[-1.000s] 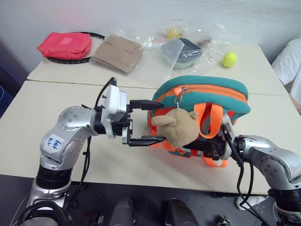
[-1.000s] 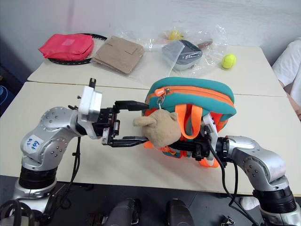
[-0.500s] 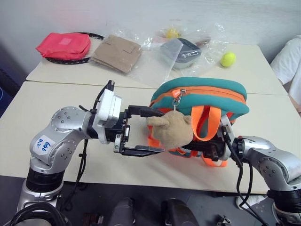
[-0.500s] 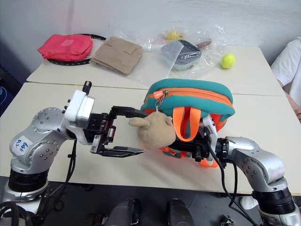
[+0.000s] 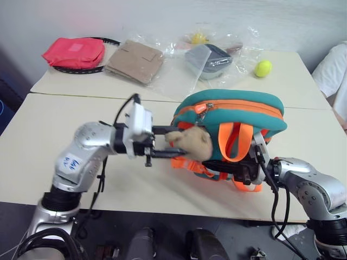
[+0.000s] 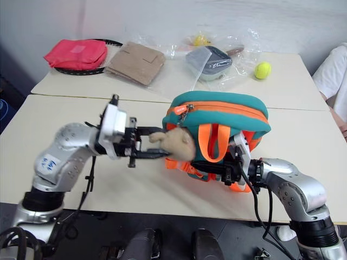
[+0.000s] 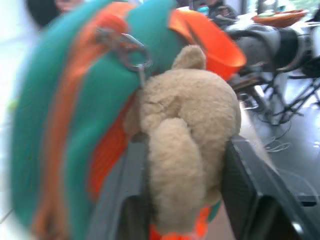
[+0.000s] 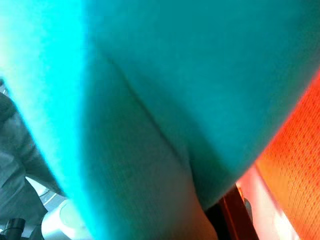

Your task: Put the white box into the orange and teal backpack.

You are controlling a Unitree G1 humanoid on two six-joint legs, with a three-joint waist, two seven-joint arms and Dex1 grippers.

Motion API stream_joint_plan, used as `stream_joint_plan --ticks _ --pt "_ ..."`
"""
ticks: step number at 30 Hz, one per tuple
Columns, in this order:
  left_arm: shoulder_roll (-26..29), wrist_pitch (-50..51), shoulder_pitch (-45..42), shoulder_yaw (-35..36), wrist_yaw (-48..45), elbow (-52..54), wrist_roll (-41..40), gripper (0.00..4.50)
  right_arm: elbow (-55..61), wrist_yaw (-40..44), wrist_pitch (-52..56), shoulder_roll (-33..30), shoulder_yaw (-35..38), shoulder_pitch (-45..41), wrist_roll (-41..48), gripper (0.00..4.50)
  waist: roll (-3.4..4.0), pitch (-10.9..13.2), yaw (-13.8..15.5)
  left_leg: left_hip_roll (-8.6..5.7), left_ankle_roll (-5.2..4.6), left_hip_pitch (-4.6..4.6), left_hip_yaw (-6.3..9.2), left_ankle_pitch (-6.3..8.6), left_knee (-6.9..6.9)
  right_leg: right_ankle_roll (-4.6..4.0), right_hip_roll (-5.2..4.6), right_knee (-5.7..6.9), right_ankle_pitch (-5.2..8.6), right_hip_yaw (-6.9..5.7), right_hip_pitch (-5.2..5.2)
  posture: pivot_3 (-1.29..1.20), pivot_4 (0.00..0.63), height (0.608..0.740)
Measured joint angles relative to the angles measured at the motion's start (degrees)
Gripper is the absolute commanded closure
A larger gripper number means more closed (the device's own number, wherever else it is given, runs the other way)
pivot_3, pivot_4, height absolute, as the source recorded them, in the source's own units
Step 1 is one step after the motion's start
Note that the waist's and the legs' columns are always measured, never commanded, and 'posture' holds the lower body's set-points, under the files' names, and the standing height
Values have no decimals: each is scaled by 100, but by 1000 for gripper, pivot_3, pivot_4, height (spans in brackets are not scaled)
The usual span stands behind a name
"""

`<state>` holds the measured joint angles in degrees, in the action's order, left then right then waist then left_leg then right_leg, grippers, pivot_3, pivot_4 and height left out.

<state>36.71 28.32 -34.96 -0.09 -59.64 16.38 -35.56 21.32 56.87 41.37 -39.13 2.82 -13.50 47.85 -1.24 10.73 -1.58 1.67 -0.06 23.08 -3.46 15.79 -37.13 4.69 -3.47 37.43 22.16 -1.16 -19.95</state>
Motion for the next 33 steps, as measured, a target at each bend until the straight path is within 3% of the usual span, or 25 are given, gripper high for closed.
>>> stream_joint_plan --ticks 6,9,14,21,28,29,33 --pt "381 629 -678 858 306 -1003 -406 3332 109 -98 -23 66 19 101 25 4500 0 0 10 -3 -1 0 2 1 -4 0 -3 1 0 -2 3 0 150 740" --pt "400 657 -740 888 458 -1550 -232 3332 162 -142 -47 97 22 99 60 4500 0 0 -1 -3 0 -2 0 0 -1 0 -2 3 0 -2 1 0 150 740" --pt "259 511 -616 452 769 -2388 465 3332 182 -292 -48 180 34 160 87 4500 0 0 5 -2 1 -2 -1 0 -3 0 -3 9 0 0 -3 0 150 740" --pt "-29 -105 -137 -651 601 -2562 1439 3332 249 -546 -37 369 79 283 163 4500 0 0 8 -2 1 1 -6 0 -1 0 -3 11 0 5 -8 0 150 740" --pt "-214 -426 189 -587 604 -2588 1595 3332 322 -739 -100 567 169 338 181 4500 0 -1 15 -3 -1 1 -5 1 -2 0 -5 12 0 5 -9 0 150 740" --pt "-211 -568 347 -456 621 -2583 1586 2775 322 -805 -179 694 191 339 167 4173 0 -1 5 -2 -1 1 -6 1 -1 0 -5 12 0 6 -10 0 150 740" --pt "-15 -712 887 -62 533 -2484 1473 1569 313 -859 -307 751 255 372 136 2852 1 -2 -33 1 3 2 -12 -2 4 0 -4 26 0 11 -25 0 150 740"
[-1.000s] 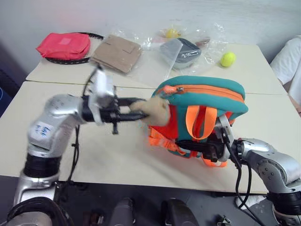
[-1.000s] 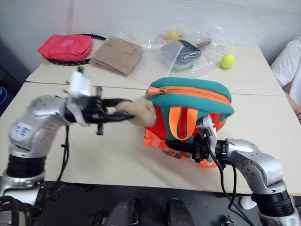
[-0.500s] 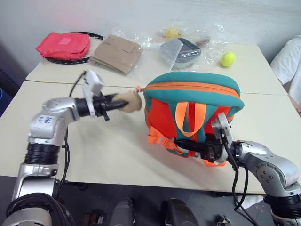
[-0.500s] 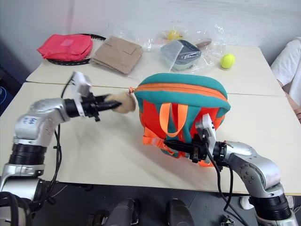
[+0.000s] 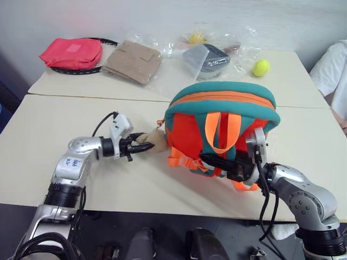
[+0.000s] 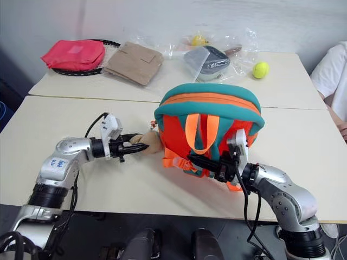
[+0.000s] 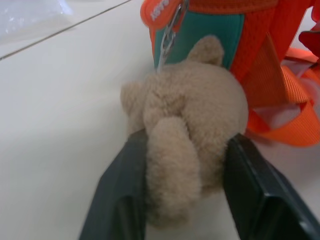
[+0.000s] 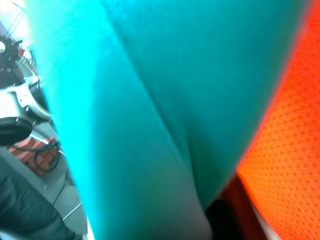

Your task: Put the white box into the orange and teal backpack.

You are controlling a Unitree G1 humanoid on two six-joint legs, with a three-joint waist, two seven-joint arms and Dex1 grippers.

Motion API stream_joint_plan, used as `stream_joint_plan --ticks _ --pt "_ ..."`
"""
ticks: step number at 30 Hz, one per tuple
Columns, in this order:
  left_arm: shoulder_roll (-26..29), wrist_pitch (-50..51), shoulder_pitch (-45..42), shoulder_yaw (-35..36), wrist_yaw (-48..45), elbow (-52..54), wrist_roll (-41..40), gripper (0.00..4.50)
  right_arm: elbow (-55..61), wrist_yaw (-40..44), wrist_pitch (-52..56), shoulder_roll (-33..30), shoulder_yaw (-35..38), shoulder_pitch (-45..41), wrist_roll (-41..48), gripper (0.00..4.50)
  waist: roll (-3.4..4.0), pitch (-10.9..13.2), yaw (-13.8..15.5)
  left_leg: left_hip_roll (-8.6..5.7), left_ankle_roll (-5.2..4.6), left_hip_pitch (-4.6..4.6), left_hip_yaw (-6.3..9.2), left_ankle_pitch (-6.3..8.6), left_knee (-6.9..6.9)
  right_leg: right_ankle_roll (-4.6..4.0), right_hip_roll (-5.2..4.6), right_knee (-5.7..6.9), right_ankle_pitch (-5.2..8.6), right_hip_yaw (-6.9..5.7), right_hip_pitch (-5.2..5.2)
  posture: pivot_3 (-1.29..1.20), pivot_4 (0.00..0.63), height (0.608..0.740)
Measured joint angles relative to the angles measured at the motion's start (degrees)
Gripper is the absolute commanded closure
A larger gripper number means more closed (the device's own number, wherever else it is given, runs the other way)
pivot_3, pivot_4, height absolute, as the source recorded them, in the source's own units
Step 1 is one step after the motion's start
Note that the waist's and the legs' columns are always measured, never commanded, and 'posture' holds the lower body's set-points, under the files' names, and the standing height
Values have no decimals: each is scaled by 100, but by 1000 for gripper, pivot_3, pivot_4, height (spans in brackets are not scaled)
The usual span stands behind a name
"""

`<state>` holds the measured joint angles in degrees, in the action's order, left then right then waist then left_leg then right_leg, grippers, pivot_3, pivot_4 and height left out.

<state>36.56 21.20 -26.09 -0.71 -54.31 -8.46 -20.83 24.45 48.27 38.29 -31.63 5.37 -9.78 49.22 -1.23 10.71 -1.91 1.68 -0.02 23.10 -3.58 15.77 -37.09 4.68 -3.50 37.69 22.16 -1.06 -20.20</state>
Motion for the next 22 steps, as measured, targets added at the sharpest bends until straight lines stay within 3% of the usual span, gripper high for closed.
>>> stream_joint_plan --ticks 5,8,14,22 --pt "684 226 897 827 -215 720 -384 7 -55 417 -375 -711 524 332 -283 1162 0 0 40 -5 -6 18 -1 3 2 0 -8 0 0 2 -15 0 150 740" --pt "990 227 1657 1467 -300 1157 -535 0 -276 761 -742 -1231 1193 749 -508 125 2 1 51 -10 -14 16 0 8 3 0 -16 -18 0 0 -3 0 150 740" --pt "1080 -313 3091 2245 -420 1353 -496 0 -1939 1823 -2515 -2119 2137 1411 -1724 20 2 2 30 -8 -47 -27 1 29 12 -1 -17 -74 0 -5 51 0 150 740" --pt "1047 -877 4106 2798 -355 1473 -287 0 -4405 2275 -4552 -2210 2197 732 -2663 20 7 3 10 -6 -31 -82 -21 25 66 -8 -14 -77 4 10 74 0 150 740"
